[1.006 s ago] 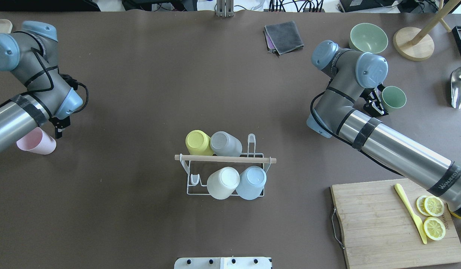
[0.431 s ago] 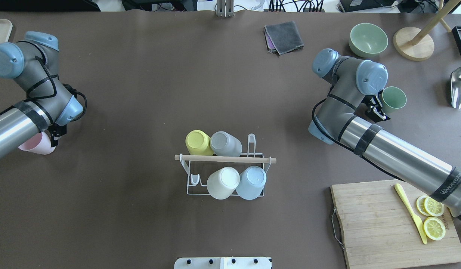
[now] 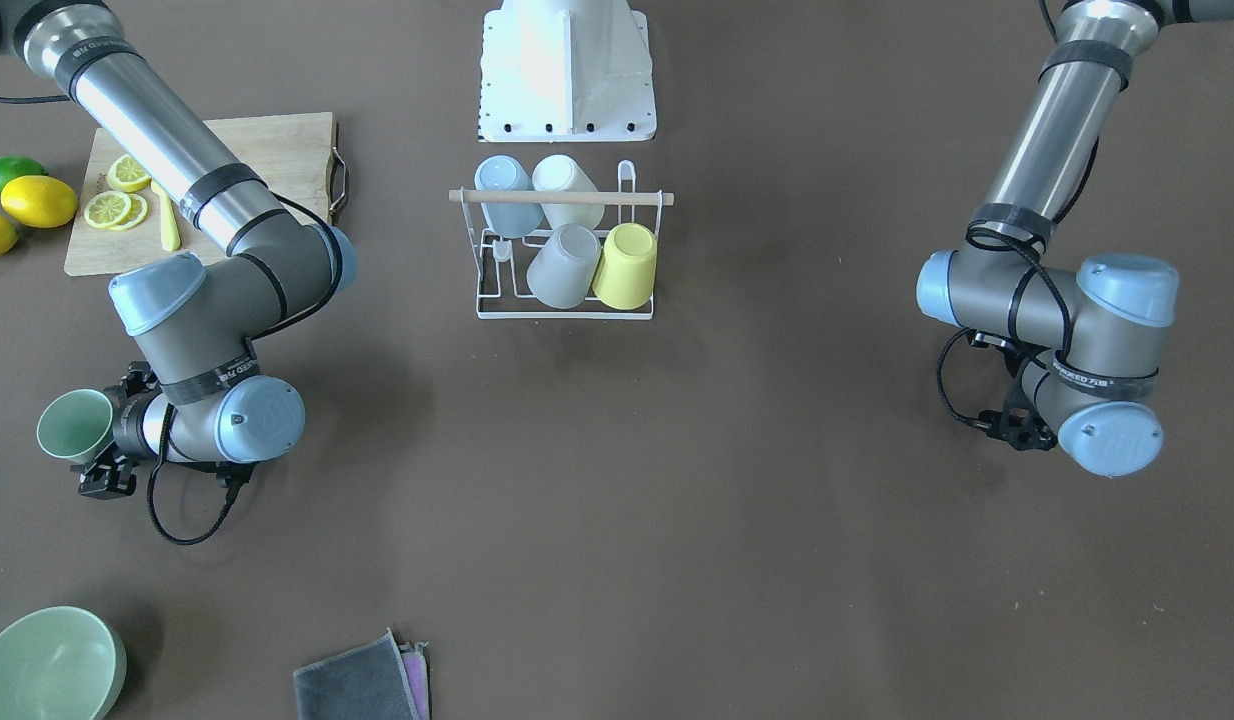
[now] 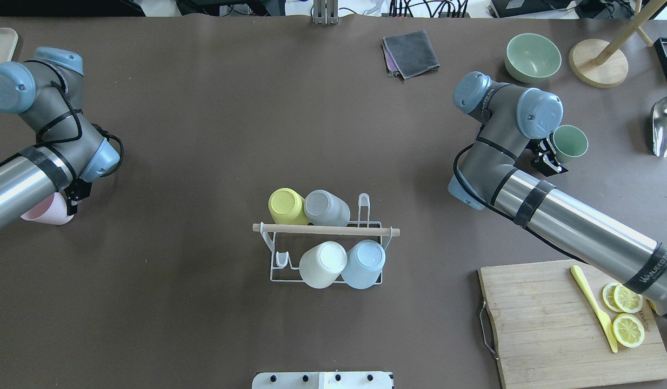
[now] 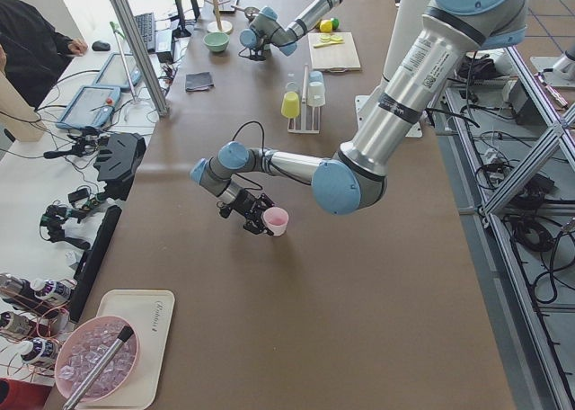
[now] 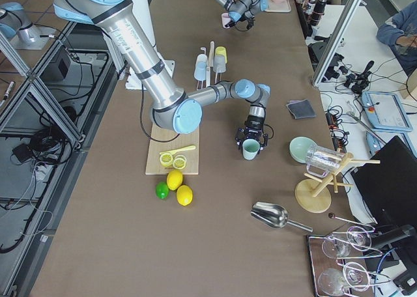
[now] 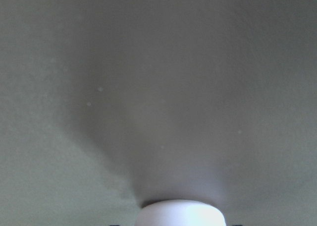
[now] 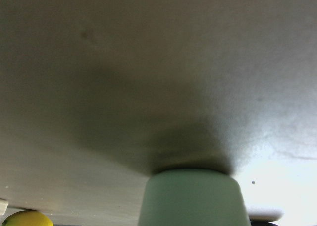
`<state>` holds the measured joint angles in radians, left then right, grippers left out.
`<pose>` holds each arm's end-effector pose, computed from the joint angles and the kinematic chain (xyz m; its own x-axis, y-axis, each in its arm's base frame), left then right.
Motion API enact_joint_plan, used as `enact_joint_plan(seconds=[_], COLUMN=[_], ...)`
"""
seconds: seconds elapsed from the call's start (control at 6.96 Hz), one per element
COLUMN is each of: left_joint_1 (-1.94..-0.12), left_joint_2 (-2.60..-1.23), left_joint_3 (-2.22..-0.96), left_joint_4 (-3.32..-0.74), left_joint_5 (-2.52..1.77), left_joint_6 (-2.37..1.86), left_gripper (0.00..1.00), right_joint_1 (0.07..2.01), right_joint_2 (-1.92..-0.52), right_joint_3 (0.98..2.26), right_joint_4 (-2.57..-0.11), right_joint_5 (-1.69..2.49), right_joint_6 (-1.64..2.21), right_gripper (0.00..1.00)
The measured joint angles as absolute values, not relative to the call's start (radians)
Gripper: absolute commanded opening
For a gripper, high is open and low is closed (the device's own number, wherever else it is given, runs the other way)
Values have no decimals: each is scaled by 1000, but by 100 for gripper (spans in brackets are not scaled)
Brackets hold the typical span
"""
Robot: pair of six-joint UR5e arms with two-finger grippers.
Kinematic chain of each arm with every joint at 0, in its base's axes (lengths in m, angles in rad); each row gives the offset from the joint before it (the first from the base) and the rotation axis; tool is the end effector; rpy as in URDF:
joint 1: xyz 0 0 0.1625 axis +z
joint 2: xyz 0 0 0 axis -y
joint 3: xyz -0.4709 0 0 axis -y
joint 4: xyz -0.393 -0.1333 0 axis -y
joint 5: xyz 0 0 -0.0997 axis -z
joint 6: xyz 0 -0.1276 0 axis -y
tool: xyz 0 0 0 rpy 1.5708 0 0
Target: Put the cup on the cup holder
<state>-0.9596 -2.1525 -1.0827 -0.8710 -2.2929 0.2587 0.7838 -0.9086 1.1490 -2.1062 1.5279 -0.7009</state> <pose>0.3486 -0.5829 0.6547 0.6824 0.2903 -0.6709 -0.6684 0.6194 -0.4118 -0.4187 -0.6133 0.5913 0.0953 -0.9831 0.1561 0.9671 0.0542 -0.2487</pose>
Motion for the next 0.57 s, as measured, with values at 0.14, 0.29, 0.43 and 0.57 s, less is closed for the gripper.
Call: enact_joint_plan(seconds=[0.14,0.29,0.43,0.57], left_joint_1=[-964,-975,-987,-1008], left_joint_2=[-2154,-2155,-2155,-2156], left_joint_3=[-1096,-1137,-1225,-1338], left_joint_4=[-834,-773,-701,-645], left_joint_5=[-2292,-2292,-2291,-2290], left_joint_6=[284,317,332,333], left_gripper=[0,0,0,0], right_joint_1=[783,782,781,781], right_joint_2=[-929,-943,-950,-954], right_joint_3=[1172,1188,1195,1199], right_joint_4=[-2106,-2106,-2105,-2105], right_joint_5=[1527,1526,1526,1525], right_joint_6=[-701,-701,-702,-702], right_gripper=[94,93,93,93])
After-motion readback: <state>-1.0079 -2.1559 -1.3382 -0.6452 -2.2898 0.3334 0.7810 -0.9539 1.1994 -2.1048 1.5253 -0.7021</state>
